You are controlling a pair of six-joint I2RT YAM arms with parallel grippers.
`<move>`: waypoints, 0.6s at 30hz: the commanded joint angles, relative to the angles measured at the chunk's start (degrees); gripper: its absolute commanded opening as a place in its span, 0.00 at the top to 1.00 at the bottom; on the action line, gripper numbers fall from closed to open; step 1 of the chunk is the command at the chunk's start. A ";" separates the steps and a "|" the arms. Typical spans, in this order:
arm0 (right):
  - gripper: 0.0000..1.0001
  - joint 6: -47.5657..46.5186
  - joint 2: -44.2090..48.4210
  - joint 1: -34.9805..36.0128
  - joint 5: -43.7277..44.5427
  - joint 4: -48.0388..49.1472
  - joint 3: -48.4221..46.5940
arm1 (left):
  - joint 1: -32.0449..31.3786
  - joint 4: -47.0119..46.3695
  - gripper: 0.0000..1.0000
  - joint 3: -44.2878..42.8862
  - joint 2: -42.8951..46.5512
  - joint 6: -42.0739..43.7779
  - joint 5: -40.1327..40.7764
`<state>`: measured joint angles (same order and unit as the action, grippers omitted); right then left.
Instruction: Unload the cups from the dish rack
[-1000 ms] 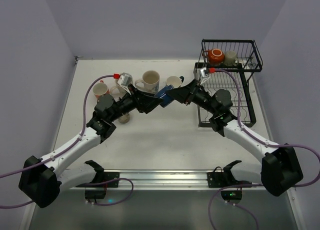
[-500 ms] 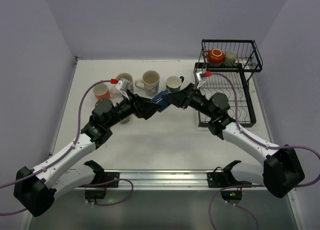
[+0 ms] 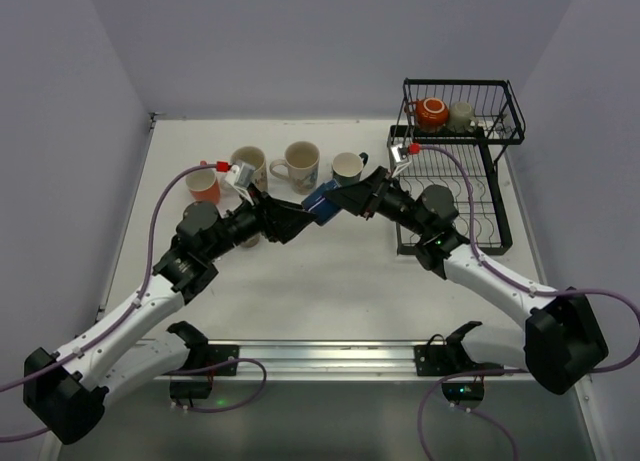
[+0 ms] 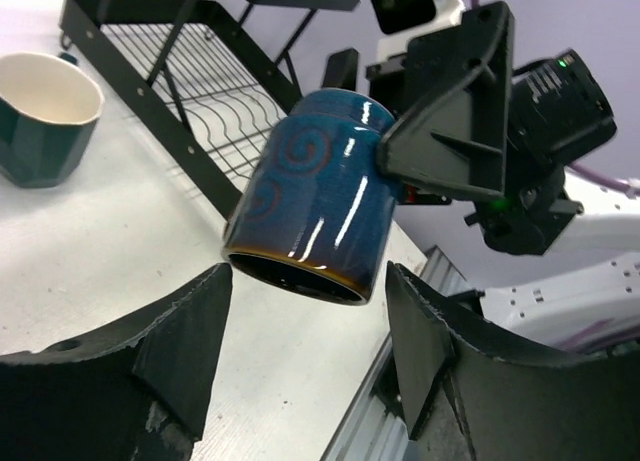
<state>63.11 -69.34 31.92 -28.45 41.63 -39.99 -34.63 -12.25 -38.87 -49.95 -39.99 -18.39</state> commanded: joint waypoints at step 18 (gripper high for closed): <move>0.63 2.63 -4.66 2.62 -0.73 7.94 0.17 | -0.52 -18.78 0.72 0.91 -6.21 -4.22 -5.70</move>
<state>65.34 -72.79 32.47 -28.08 44.91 -39.99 -34.76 -23.55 -36.97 -55.81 -44.64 -26.70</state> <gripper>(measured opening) 0.684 0.360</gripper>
